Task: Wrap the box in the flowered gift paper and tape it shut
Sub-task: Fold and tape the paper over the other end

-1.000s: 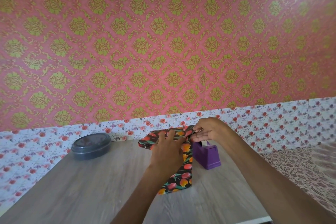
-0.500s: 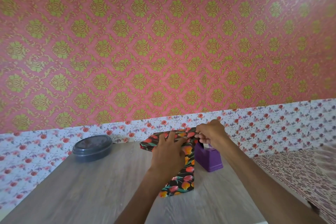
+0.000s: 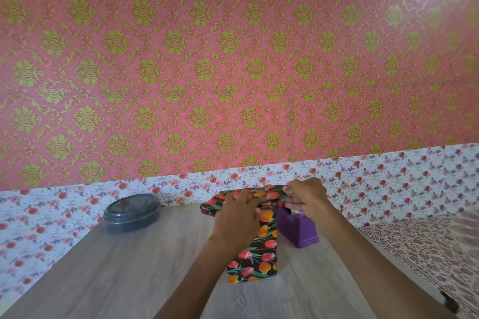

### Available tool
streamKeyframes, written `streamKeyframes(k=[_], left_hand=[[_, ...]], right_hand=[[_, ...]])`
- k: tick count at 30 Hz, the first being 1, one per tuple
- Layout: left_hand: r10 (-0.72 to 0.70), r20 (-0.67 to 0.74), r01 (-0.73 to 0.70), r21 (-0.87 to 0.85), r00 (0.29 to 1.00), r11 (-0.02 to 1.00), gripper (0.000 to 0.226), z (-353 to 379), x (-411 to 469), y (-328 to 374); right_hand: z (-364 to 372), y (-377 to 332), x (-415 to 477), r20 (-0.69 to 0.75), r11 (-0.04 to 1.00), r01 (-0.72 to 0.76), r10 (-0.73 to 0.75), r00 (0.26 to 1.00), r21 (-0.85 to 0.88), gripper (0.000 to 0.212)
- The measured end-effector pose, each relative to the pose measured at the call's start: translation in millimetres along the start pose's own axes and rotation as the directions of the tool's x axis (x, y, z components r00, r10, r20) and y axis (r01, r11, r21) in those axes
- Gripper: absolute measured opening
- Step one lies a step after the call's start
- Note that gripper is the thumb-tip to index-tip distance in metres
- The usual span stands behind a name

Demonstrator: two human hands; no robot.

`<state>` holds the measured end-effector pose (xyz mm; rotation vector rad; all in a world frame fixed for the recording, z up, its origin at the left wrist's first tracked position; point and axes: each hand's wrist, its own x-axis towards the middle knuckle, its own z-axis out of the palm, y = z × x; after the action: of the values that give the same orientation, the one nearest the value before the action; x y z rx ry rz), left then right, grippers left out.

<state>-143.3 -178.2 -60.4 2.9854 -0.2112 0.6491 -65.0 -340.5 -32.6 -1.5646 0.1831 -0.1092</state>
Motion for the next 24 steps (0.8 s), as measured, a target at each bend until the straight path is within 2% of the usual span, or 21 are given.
streamKeyframes(k=[7,11,15,17,19,22,24], left_hand=[[-0.003,-0.032,0.003,0.003,0.999,1.000,0.039,3.1,-4.6,3.2],[0.012,-0.051,-0.011,0.010,0.999,1.000,0.039,3.3,-8.6,2.8],[0.021,-0.127,-0.018,0.027,0.992,0.999,0.036,-3.6,-18.7,8.1],[0.026,-0.205,-0.036,-0.048,0.979,0.998,0.033,-7.6,-18.6,3.2],[-0.048,-0.248,0.003,-0.179,0.968,0.984,0.028,-11.9,-14.5,-7.0],[-0.166,-0.168,0.101,-0.338,0.972,0.936,0.020,-14.3,-10.3,-23.9],[-0.224,-0.173,0.121,-0.465,0.959,0.877,0.015,-16.4,-10.3,-30.2]], right_hand=[[3.6,-2.8,-6.8,0.063,0.997,-0.022,0.027,0.998,-0.075,0.005],[14.1,-3.0,-6.8,0.112,0.996,-0.014,0.024,0.993,-0.091,0.038],[20.0,-0.2,-4.3,0.074,0.984,-0.001,0.014,0.997,-0.176,0.049],[19.0,3.4,1.5,0.069,0.983,0.005,0.008,0.998,-0.182,0.051],[17.0,6.3,4.7,0.047,0.981,0.009,0.000,0.999,-0.196,0.050],[16.5,9.6,-6.6,0.014,0.983,0.060,-0.059,0.998,-0.173,0.038],[17.8,14.9,-12.4,-0.002,0.981,0.127,-0.128,0.992,-0.145,0.030]])
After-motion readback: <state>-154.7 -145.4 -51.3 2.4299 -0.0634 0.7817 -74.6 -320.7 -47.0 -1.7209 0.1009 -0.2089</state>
